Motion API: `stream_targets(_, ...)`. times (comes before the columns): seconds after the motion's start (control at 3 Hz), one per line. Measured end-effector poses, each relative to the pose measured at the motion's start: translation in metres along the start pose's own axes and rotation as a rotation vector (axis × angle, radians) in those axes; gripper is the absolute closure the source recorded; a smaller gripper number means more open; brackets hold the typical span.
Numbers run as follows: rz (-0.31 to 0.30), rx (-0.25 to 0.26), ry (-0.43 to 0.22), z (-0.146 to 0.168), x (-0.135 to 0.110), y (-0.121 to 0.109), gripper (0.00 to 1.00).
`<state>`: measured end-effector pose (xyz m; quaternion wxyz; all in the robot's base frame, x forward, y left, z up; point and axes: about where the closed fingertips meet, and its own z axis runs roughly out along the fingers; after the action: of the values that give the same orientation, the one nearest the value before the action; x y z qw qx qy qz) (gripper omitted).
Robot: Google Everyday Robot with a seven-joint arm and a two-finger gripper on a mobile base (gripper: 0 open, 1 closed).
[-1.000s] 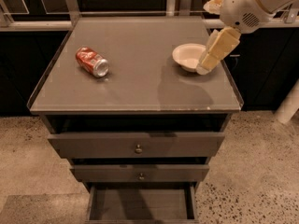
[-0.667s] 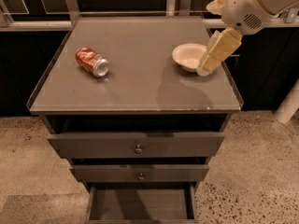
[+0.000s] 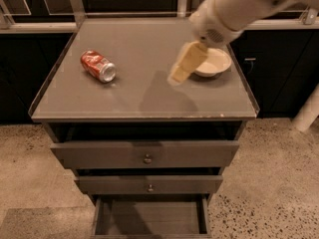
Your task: Place coke can into bottom drawer
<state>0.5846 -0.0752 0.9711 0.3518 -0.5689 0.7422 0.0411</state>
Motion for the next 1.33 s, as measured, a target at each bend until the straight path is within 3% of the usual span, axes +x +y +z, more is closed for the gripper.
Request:
stream_targets(0.33, 0.003, 0.02, 0.102, 0.051, -0.026, -0.004, 0.0)
stream_targets(0.67, 0.021, 0.046, 0.123, 0.063, -0.04, -0.005, 0.0)
stream_targets(1.0, 0.027, 0.048, 0.122, 0.061, -0.038, -0.006, 0.0)
stream_targets(1.33, 0.012, -0.006, 0.055, 0.085, -0.055, -0.008, 0.0)
